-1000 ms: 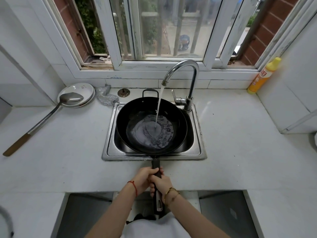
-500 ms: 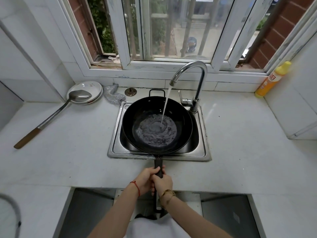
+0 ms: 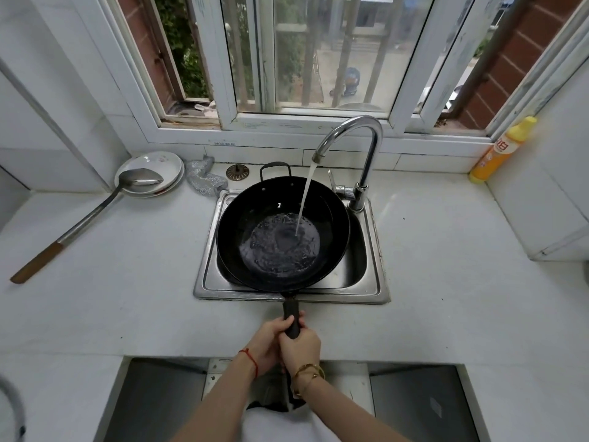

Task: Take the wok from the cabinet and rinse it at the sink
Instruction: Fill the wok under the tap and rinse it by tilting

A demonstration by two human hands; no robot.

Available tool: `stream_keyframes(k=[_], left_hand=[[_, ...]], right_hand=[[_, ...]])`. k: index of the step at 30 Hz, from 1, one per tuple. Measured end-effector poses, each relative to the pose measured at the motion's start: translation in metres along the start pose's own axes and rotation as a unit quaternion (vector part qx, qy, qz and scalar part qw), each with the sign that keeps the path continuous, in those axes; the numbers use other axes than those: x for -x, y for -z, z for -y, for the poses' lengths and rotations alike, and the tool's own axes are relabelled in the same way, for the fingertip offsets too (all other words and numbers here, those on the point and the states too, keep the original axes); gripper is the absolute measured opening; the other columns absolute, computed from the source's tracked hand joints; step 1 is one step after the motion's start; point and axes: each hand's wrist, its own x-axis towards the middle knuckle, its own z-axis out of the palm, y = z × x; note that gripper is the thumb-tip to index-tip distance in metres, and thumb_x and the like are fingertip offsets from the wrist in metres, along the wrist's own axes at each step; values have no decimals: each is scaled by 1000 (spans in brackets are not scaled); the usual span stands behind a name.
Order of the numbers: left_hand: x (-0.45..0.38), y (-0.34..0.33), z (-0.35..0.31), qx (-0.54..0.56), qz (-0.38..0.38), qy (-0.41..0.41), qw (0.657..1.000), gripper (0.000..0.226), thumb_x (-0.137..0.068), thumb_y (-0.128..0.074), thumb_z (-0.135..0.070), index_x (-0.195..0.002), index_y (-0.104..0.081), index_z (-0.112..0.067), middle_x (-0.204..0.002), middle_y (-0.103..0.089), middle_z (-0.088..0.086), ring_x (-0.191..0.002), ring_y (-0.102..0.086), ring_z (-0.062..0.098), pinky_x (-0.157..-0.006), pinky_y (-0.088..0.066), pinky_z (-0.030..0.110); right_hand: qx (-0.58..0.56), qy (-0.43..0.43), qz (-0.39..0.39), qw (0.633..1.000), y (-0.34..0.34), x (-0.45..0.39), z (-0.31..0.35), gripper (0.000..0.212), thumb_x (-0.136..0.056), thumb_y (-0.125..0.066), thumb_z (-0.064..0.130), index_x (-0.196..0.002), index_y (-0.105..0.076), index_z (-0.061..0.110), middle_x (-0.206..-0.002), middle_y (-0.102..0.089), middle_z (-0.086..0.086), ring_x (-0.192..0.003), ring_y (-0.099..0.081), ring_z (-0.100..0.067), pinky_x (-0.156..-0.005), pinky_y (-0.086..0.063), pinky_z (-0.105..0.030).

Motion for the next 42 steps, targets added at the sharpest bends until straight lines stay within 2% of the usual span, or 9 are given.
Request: stream_keyframes(k=[3, 5, 14, 19, 29, 31, 35, 38, 42], left_hand=[[-3, 2, -2, 2, 4, -8, 1000, 34, -85, -55, -17, -116, -61, -4, -89, -64, 7, -88, -58, 23, -92, -43, 38], [-4, 1, -4, -30, -3, -15, 999, 32, -88, -53, -18, -116, -61, -6, -88, -65, 4, -85, -59, 21, -78, -43, 35], [-5, 0, -4, -135, -59, -42, 988, 27, -96, -49, -17, -117, -61, -5, -93, -65, 5, -71, -59, 20, -47, -39, 28], [-3, 2, -3, -136, -60, -35, 988, 25, -94, -52, -18, -112, -64, -6, -92, -68, 6, -75, -60, 22, -56, -41, 30], [7, 0, -13, -161, -62, -19, 985, 30, -96, -48, -16, -120, -59, -2, -96, -65, 7, -66, -59, 19, -42, -42, 25], [8, -4, -14, -166, -66, -15, 984, 30, -96, -47, -15, -120, -58, 0, -96, -65, 8, -69, -59, 18, -43, -44, 23], [5, -8, -12, -159, -107, -23, 981, 25, -92, -50, -11, -110, -64, -2, -96, -66, 10, -84, -62, 21, -64, -51, 23], [1, -10, -10, -193, -130, -30, 972, 16, -88, -61, -18, -91, -69, -4, -89, -67, 12, -83, -63, 24, -76, -49, 33], [-3, -15, -9, -143, -134, -31, 980, 21, -89, -65, -16, -96, -65, 4, -88, -68, 17, -81, -66, 26, -69, -57, 30]], right_hand=[[14, 3, 3, 1000, 1, -1, 2, 6, -82, -63, 17, -76, -65, 20, -59, -62, 2, -59, -63, -20, -49, -47, -21], [13, -3, 8, 1000, 2, -3, 3, 6, -81, -62, 18, -77, -64, 23, -59, -63, 0, -57, -64, -22, -48, -51, -25], [-27, -33, 52, 998, 6, -7, 0, 5, -86, -58, 10, -87, -62, 13, -51, -56, -8, -26, -49, -11, -30, -40, -20], [-49, -42, 60, 996, 6, -6, -3, 11, -87, -57, 11, -87, -59, 22, -52, -56, -9, -29, -48, -13, -31, -41, -21], [1, -40, 87, 995, -1, -16, -13, 10, -82, -62, 17, -92, -61, 15, -53, -61, -5, -40, -58, -16, -46, -56, -30], [28, -44, 121, 991, 2, -20, -13, 14, -82, -63, 21, -95, -58, 17, -62, -65, -7, -52, -64, -21, -62, -61, -40], [150, -30, 246, 957, 23, -29, 0, 36, -88, -58, 33, -118, -55, 13, -92, -67, -7, -85, -66, -22, -76, -56, -33], [197, -51, 341, 918, 49, -33, 14, 45, -90, -54, 48, -112, -58, 8, -93, -69, -10, -74, -69, -21, -65, -59, -28], [270, 24, 312, 911, 85, -54, 37, 51, -95, -45, 50, -95, -66, 4, -75, -68, -7, -64, -67, -19, -66, -60, -27]])
